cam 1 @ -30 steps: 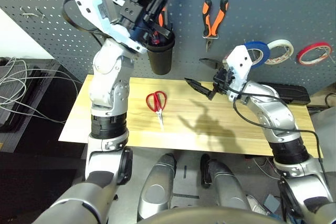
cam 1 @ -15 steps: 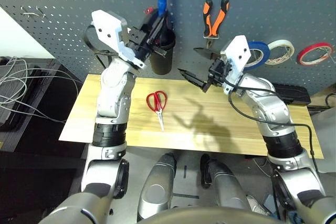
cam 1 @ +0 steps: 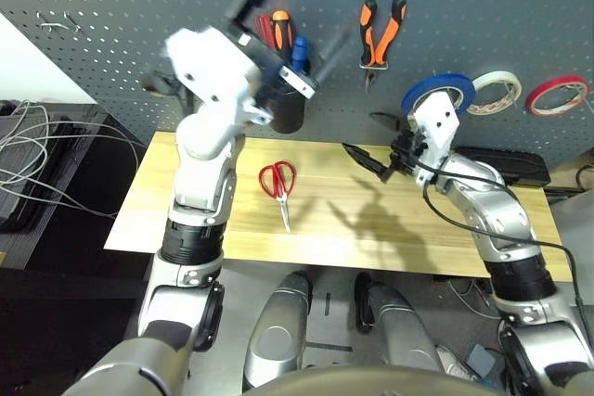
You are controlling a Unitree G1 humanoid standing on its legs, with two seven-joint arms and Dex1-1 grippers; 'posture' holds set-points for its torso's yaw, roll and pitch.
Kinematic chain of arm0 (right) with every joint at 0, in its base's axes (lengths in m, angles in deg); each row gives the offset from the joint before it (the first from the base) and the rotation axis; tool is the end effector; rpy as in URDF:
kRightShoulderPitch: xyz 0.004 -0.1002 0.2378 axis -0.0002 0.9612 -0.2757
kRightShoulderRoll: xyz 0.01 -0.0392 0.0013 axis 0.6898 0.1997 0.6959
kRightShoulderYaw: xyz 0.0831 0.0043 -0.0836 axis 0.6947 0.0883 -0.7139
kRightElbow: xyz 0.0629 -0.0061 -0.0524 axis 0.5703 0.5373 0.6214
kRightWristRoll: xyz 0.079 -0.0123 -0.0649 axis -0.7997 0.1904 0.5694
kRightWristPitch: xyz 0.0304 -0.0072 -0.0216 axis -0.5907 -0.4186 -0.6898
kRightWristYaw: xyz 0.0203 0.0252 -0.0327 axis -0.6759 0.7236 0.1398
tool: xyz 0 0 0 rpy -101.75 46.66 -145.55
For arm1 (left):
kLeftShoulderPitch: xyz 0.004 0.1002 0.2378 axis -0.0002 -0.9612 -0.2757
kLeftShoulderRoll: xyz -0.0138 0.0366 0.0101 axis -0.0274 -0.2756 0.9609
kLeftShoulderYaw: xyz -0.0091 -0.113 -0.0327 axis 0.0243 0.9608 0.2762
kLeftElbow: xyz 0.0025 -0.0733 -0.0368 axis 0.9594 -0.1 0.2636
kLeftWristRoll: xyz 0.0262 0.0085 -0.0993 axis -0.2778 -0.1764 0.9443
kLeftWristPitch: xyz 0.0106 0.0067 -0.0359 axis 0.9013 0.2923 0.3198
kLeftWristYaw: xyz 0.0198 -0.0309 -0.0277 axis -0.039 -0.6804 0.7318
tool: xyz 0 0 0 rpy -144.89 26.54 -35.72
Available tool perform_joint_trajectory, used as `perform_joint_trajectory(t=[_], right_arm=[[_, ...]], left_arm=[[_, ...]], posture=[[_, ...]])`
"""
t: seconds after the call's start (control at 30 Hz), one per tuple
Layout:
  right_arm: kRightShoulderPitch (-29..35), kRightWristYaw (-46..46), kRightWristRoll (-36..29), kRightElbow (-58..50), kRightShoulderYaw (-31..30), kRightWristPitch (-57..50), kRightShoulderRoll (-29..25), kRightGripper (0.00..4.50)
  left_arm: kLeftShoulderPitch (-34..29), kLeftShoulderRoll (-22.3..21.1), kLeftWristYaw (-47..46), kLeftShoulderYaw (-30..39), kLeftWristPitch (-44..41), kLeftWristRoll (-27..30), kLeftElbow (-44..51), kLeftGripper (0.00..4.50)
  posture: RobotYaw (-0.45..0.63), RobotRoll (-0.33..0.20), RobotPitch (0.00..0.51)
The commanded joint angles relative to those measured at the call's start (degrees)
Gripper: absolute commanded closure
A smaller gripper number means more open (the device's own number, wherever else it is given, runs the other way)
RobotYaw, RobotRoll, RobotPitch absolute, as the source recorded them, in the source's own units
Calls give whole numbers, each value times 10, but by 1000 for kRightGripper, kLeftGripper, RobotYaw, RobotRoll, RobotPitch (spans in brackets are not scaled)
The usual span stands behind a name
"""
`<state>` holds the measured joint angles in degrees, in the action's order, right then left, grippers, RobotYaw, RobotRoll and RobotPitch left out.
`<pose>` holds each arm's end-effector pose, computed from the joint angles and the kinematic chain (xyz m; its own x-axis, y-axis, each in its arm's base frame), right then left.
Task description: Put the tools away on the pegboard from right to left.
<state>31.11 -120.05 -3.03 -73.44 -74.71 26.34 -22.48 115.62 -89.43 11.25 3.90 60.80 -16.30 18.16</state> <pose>0.2566 -0.1916 0.0854 0.7567 0.6107 -0.2333 -0.6448 0.7561 -0.1121 0.2578 0.1295 0.1770 0.4508 -0.8028 0.3902 0.5649 0.5950 0.5717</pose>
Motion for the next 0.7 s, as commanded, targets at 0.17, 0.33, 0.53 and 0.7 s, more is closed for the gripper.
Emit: perform_joint_trajectory(t=[0.17,0.33,0.53,0.7], right_arm=[[24,39,14,42,16,-31,1,0],[33,38,15,46,7,-46,-4,0],[29,38,10,29,-3,-101,-2,0],[12,32,2,2,-20,-144,10,0]], left_arm=[[-67,53,-1,-26,-128,57,-45,32],[-97,62,-10,-37,-195,44,-135,32],[-120,40,-41,-42,-241,-9,-238,32],[-122,29,-111,3,-241,-37,-312,32]], posture=[[135,0,245],[126,0,247],[121,0,245],[117,0,245]])
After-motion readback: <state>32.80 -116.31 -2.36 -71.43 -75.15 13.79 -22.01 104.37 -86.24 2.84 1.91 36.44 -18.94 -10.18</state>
